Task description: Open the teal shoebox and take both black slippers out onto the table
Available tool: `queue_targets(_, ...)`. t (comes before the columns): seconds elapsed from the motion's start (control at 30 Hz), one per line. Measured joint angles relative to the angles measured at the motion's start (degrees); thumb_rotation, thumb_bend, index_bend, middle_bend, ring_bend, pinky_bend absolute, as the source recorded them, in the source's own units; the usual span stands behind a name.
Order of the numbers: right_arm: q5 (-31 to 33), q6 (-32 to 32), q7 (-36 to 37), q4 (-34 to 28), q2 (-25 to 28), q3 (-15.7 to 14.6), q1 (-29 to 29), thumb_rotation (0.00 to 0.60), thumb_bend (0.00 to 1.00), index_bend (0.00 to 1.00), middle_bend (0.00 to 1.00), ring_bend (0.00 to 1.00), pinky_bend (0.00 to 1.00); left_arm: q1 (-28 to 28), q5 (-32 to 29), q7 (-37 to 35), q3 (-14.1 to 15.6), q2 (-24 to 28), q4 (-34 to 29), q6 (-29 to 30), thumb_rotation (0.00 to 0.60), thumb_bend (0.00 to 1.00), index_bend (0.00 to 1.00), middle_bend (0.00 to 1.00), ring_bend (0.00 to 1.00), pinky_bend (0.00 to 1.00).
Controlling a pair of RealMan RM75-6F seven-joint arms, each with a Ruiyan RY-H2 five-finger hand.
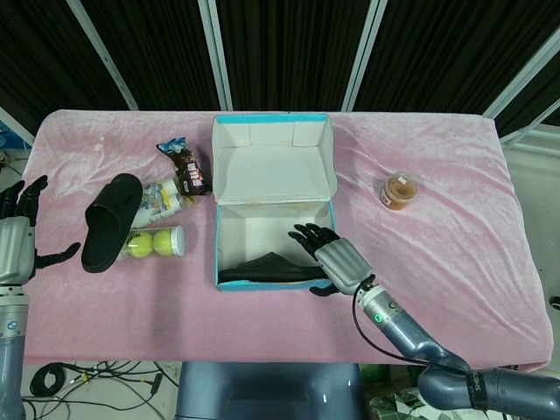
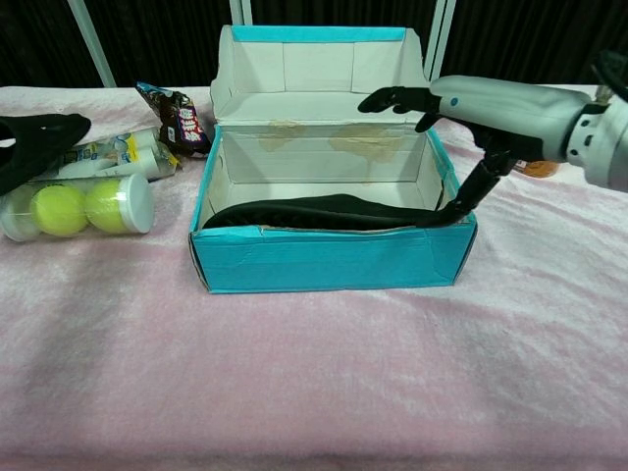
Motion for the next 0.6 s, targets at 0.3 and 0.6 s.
queue_targets(0.3, 8.8, -0.5, -6.3, 2.2, -4.8, 1.1, 5.0, 0.600, 0.04, 0.00, 0.05, 0.00, 0.14, 0.6, -1.5, -1.6, -0.1, -0.7, 1.9, -1.8, 0.600, 0.00, 0.05, 0.14, 0.02, 0.06)
queue_targets(0.6, 16.5, -0.1, -10.0, 2.9, -5.7, 1.5, 8.6, 0.600, 0.06, 0.00, 0.09, 0.00, 0.14, 1.0, -2.2, -3.3, -0.5, -2.1, 4.5, -3.2, 0.600, 0.00, 0.05, 0.14, 0.02, 0.06)
